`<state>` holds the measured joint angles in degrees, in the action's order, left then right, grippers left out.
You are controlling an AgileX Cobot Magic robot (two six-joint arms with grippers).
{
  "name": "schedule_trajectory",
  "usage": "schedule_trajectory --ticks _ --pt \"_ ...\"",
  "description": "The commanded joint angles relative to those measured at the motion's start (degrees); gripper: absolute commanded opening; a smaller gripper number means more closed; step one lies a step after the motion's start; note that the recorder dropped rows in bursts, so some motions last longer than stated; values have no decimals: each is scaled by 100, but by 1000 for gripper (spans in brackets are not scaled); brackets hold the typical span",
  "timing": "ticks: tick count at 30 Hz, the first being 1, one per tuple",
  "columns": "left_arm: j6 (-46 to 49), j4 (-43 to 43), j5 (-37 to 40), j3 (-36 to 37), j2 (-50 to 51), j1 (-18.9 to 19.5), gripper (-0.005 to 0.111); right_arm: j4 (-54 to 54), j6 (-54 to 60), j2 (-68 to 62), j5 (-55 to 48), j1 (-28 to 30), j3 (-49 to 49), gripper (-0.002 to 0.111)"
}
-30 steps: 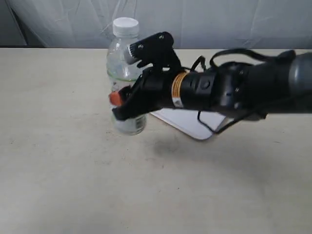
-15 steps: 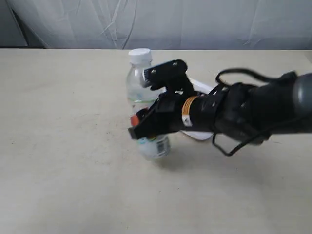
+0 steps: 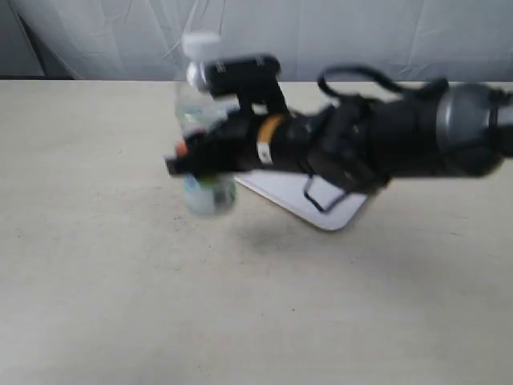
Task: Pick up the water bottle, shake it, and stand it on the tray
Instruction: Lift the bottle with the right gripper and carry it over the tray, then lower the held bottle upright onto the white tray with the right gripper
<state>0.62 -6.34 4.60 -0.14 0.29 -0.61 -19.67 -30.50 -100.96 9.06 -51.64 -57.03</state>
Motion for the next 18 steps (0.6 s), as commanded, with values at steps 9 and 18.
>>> schedule_trajectory --ticks 9,18 --pt "-23 -19 -31 14 -29 -57 0 -1000 -123 238 -1847 -143 -2043 -1" --pt "-23 -19 -31 14 -29 -57 0 -131 -255 630 993 239 -341 -1"
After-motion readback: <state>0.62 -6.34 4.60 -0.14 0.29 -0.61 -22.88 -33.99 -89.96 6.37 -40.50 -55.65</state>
